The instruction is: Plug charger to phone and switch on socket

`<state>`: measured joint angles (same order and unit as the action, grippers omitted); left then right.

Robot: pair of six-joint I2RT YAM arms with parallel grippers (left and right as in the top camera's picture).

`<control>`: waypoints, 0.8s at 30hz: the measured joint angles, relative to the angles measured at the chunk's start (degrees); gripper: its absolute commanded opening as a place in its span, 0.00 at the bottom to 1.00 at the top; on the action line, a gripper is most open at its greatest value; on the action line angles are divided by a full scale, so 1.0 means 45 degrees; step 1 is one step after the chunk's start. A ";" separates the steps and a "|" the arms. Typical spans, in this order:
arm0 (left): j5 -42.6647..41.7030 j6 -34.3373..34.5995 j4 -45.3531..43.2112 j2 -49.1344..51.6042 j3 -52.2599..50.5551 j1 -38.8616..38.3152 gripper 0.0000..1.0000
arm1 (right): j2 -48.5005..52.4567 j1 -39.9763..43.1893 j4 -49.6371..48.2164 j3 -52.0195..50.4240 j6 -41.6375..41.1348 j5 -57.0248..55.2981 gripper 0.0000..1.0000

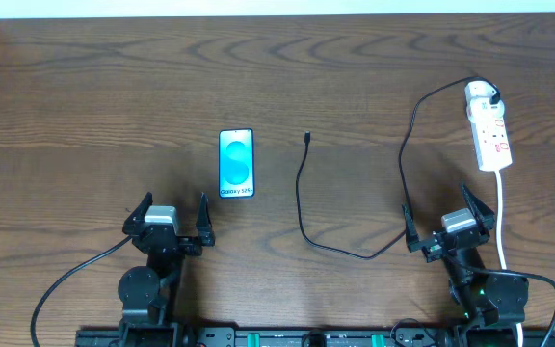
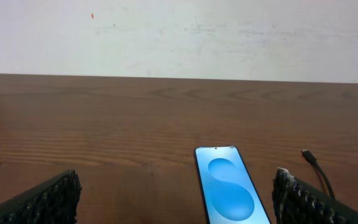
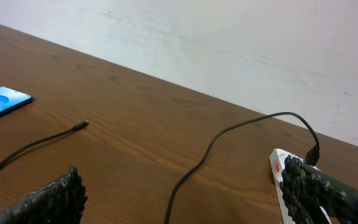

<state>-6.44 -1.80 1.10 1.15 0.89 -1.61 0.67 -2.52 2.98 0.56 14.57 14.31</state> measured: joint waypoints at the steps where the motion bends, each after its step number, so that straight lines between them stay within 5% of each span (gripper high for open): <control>1: 0.0000 0.0000 0.0000 0.0000 0.0000 0.0000 0.98 | 0.0000 0.0000 0.0000 0.0000 0.0000 0.0000 0.99; 24: 0.0049 0.1156 -0.0015 0.0000 0.0000 -0.0005 0.98 | 0.0000 0.0000 -0.0005 0.0000 0.0000 0.0000 0.99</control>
<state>-6.22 3.40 1.04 1.15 0.89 -1.63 0.67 -2.52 2.96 0.56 14.57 14.31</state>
